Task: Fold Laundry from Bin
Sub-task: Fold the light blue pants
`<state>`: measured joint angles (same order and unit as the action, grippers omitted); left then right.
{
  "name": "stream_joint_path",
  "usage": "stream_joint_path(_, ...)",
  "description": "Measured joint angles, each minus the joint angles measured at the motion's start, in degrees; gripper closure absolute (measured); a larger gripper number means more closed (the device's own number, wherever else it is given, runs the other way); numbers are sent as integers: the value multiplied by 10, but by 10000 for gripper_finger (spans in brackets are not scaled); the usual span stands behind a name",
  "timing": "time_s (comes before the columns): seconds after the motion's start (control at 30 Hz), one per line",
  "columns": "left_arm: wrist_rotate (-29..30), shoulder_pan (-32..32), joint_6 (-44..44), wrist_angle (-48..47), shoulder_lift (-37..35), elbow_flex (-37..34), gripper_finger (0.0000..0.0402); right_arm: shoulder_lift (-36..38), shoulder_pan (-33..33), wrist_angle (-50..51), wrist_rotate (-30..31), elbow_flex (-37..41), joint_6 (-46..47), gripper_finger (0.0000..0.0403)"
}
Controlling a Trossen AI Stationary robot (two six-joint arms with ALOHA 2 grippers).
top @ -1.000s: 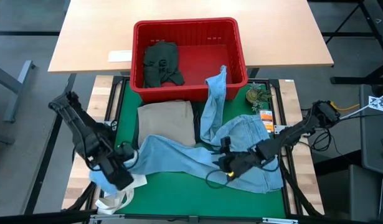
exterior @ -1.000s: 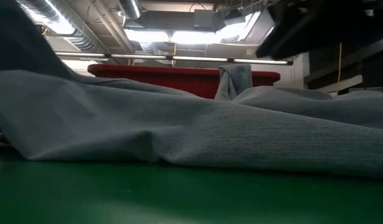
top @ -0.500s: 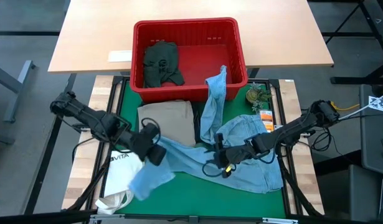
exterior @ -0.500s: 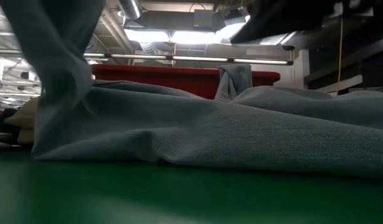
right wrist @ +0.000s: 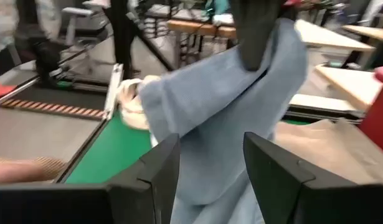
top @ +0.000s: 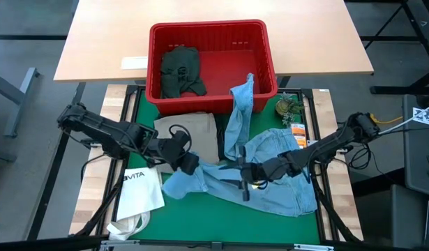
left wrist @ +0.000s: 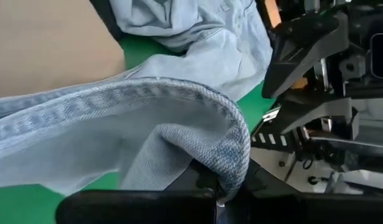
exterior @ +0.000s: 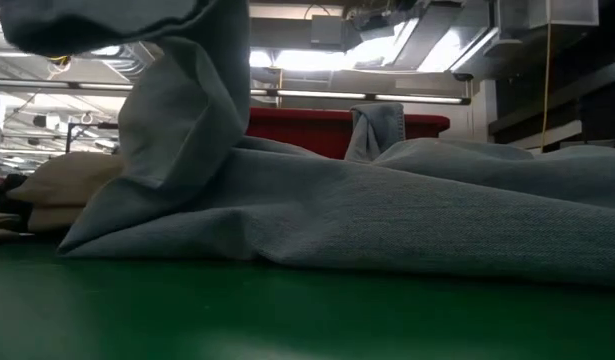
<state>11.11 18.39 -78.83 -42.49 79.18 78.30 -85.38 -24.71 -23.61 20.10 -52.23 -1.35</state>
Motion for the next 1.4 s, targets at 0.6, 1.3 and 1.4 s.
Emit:
stream_joint_path(0.6,62,-3,61,71,0,-2,398,-48,-12,-73,-19,0,41,226)
stream_joint_path(1.3,65,-3,61,76,0,-2,396,-123,-34,-171,90,-3,52,226)
stream_joint_path(1.4,65,-3,61,76,0,-2,396,-142,-34,-191,72,-24,54,226)
